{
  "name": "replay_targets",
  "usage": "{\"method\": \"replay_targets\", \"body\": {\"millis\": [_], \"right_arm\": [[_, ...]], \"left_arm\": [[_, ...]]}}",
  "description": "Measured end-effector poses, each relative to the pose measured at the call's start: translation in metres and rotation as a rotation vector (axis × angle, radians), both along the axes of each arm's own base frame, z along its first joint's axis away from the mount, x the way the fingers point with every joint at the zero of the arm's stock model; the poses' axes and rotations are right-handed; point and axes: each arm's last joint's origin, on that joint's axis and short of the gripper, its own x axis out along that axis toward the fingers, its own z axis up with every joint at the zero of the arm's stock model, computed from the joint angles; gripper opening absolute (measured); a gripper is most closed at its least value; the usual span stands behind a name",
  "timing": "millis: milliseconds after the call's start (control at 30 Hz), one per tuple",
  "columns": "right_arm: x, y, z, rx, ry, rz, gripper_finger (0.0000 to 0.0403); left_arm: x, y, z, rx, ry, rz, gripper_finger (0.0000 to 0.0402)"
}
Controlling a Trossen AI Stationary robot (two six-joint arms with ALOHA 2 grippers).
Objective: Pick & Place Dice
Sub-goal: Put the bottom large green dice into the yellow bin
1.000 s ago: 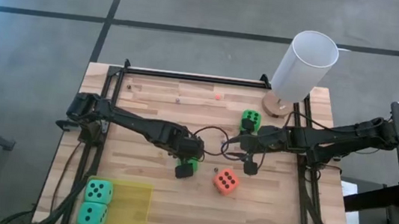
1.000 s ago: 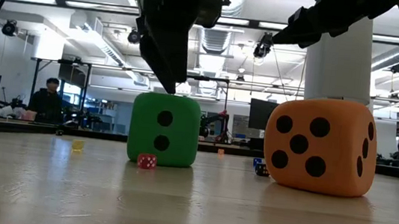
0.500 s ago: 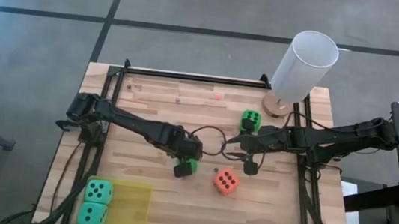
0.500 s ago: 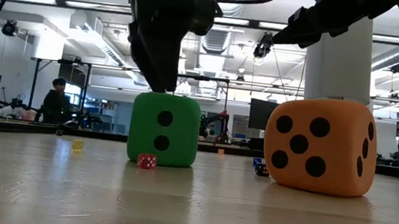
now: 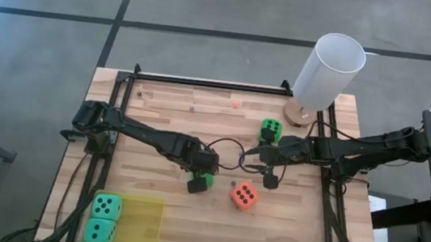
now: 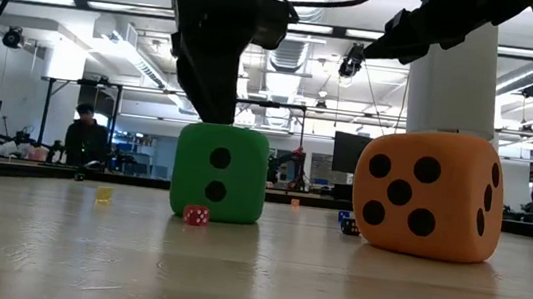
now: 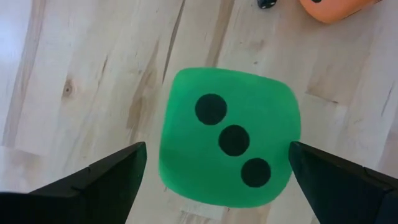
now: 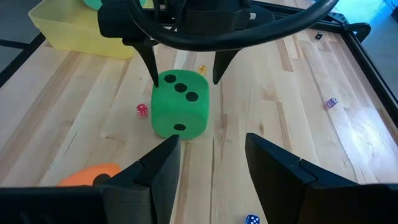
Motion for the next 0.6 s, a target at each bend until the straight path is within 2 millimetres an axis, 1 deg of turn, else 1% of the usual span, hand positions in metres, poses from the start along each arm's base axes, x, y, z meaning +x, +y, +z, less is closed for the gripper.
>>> {"method": "replay_targets", "body": {"millis": [300,600], "right_arm": [[0.0000,0.0000,0.0000,0.000,0.000,0.000,0.0180],[0.0000,0.0000,0.0000,0.000,0.000,0.000,0.0180]], "left_arm": [[0.0008,-0.0024,0.0003,-0.013,-0.011,-0.008,0.0400],[-0.0006,-0.0038,-0.0034,0.019,-0.005,-0.091,0.0400]]}}
